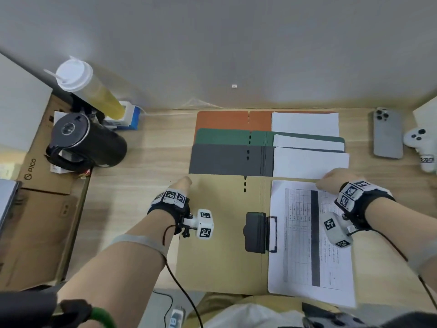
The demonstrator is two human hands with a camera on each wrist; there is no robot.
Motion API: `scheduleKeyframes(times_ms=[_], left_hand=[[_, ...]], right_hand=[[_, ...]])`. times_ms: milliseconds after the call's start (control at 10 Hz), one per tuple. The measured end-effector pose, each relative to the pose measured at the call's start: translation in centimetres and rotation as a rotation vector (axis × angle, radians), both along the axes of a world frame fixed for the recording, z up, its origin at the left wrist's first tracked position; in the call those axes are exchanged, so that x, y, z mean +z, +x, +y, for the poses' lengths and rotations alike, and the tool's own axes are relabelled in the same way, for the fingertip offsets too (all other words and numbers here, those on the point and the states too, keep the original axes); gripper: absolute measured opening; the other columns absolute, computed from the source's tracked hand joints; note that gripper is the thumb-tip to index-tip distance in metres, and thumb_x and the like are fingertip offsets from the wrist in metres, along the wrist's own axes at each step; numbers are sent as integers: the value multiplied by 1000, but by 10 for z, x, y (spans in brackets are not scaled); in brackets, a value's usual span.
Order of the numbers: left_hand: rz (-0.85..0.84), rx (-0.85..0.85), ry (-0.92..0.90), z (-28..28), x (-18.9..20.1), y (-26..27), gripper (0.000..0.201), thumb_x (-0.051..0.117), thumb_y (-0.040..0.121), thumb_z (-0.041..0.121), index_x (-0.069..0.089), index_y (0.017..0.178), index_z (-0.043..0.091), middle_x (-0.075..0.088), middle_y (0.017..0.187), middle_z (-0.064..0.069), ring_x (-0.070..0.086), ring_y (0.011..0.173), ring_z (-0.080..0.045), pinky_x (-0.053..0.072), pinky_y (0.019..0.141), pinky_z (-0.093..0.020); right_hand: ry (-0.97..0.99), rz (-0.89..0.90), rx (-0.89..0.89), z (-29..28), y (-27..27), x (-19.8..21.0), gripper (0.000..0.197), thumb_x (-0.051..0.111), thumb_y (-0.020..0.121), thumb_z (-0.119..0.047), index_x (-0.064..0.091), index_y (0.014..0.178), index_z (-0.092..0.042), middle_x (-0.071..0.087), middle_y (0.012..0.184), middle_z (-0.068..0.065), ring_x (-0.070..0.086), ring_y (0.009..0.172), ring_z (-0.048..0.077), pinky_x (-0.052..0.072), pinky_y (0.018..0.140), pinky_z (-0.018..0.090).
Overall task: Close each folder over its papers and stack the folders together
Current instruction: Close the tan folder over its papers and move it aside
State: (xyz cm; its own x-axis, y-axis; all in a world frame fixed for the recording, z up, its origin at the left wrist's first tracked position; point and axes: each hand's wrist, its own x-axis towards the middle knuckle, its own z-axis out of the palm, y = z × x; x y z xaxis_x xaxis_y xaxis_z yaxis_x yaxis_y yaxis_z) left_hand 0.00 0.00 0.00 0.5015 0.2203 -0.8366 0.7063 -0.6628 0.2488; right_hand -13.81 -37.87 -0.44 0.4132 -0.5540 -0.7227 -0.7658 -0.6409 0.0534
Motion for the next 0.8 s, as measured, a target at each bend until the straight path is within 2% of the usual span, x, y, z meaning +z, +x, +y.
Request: scheduleKeyframes(times_ms=[100,200,300,400,500,600,700,800], left_hand=[[32,10,26,7,-1,1,47,52,76,48,62,105,12,67,104,-17,64,93,-31,51,90,-39],[23,-12,-31,4,-1,8,60,61,85,41,56,135,7,59,133,-19,56,102,-24,49,87,-29],[-32,-179,45,11,-3,19,63,55,88,53,58,132,8,60,134,-17,59,119,-33,45,106,-41],[-112,-146,23,9,28,31,53,54,98,38,54,137,3,54,141,-19,52,130,-35,43,107,-37],[-164,-188,70,17,56,58,54,48,100,40,55,135,0,58,135,-21,56,125,-36,43,109,-40],[-294,-120,51,27,77,83,53,61,92,35,59,132,1,60,135,-20,58,125,-36,49,104,-43],[-324,-138,99,27,107,103,52,64,90,32,59,131,1,61,133,-19,60,122,-36,52,101,-44],[-284,-137,-7,11,129,103,49,66,88,30,60,127,0,66,123,-15,67,106,-32,54,99,-46]], right_hand=[[-4,22,50,5,1,-1,32,62,75,-38,67,100,-18,66,104,6,57,92,24,44,64,26],[-13,51,69,13,4,-8,39,61,63,-45,68,99,-33,58,115,8,43,114,30,43,89,38],[-40,53,106,21,14,-7,40,57,59,-50,69,94,-34,62,105,0,49,106,28,39,86,37],[4,-16,86,31,32,8,35,58,72,-47,73,96,-25,70,99,-3,61,93,22,44,94,35],[60,-173,-17,39,57,26,36,61,75,-35,74,105,-18,73,105,1,68,90,25,55,88,37],[125,-364,-127,41,73,36,38,64,82,-30,68,118,-21,66,122,4,64,105,30,53,93,40],[193,-447,-237,38,72,43,46,65,82,-29,63,126,-15,63,129,10,62,105,32,51,93,39],[236,-404,-308,32,61,40,41,62,86,-24,65,116,3,66,121,19,61,94,32,51,88,39]])
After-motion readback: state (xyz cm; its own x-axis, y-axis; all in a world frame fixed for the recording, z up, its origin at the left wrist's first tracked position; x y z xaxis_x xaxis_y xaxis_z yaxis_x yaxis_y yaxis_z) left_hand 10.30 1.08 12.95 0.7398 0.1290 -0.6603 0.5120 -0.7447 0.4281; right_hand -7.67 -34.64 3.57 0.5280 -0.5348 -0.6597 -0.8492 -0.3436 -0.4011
